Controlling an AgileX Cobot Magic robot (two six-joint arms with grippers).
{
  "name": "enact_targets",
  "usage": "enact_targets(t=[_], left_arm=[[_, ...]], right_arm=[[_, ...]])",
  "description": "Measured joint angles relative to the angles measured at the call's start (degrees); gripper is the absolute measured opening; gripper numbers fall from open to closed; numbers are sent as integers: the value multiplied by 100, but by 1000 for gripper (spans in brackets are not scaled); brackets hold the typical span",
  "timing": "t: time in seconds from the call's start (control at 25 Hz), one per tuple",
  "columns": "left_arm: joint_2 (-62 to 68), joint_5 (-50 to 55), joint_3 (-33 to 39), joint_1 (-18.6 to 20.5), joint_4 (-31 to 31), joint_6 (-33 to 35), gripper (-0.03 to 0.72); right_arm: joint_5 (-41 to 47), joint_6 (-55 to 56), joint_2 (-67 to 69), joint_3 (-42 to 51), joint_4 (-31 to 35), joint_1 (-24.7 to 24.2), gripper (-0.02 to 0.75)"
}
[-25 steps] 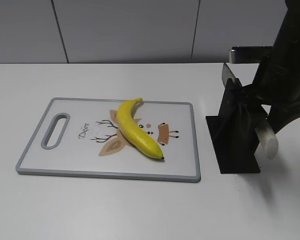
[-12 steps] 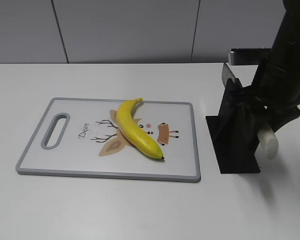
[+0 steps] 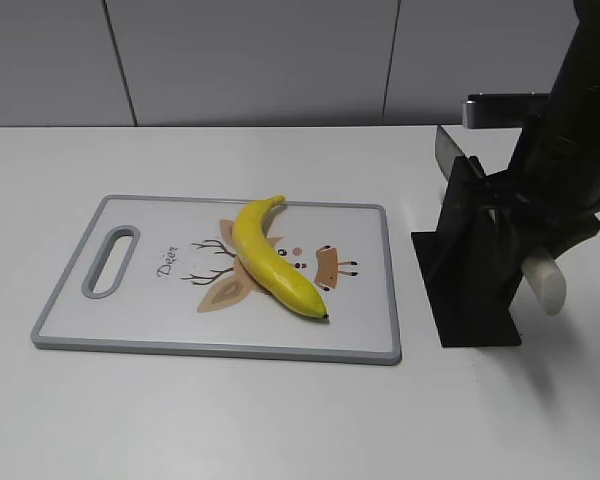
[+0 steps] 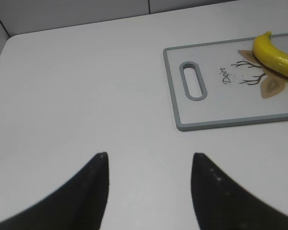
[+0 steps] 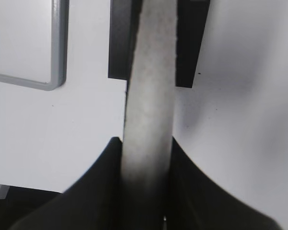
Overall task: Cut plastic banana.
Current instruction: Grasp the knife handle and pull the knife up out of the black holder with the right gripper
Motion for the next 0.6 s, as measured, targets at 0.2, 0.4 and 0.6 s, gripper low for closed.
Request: enact_targets(t=[0.2,0.4,0.6], left_arm=[[0,0,0,0,0,0,537],[0,0,0,0,0,0,537],[0,0,0,0,0,0,536]], right_arm=[[-86,100,-390,61,-90,0,188],[-92,169,-1059,-80,-359,0,181],[-174,169,-1413,-80,-456,0,181]])
